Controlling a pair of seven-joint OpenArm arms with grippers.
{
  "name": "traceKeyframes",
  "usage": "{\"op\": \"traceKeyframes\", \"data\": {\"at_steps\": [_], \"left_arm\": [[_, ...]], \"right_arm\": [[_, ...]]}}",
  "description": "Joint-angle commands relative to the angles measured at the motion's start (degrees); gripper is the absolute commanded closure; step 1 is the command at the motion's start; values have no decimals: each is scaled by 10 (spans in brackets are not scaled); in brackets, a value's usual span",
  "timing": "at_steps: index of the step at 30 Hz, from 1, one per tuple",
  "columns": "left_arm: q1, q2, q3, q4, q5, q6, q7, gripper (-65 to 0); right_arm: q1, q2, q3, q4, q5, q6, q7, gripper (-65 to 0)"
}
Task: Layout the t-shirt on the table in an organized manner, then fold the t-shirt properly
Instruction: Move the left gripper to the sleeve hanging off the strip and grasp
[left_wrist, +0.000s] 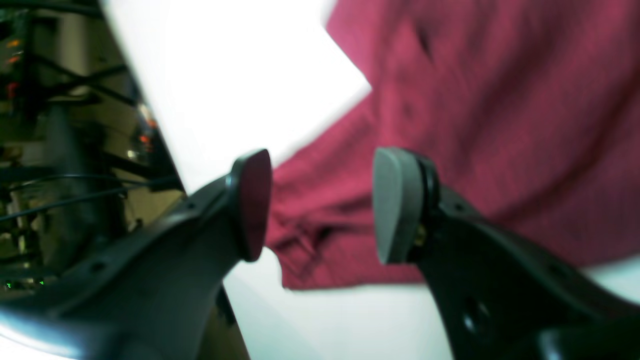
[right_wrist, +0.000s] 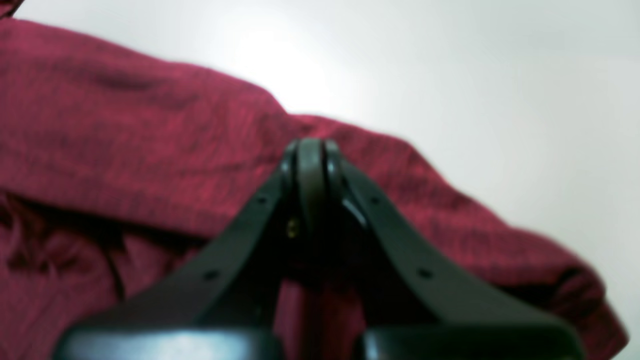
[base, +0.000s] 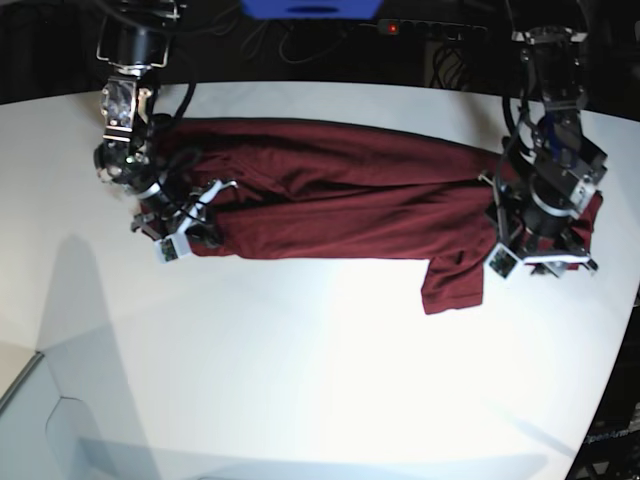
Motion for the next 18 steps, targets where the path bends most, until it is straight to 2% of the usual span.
{"op": "traceKeyframes", "data": {"at_steps": [1,6,12,18], "left_arm": [[-24,5,-11,11,3,6,-9,-320],[-114,43,5,-66,8,6,-9,-320],[-213,93,0,-266,5,6,-10,-319],[-250,149,-67,-385,8,6,-110,-319]], "right_arm": [[7,3,1,9,11,2,14,0],[6,3,-3,9,11,2,14,0],[5,3,-2,9,11,2,14,0],[5,3,0,9,11,2,14,0]]}}
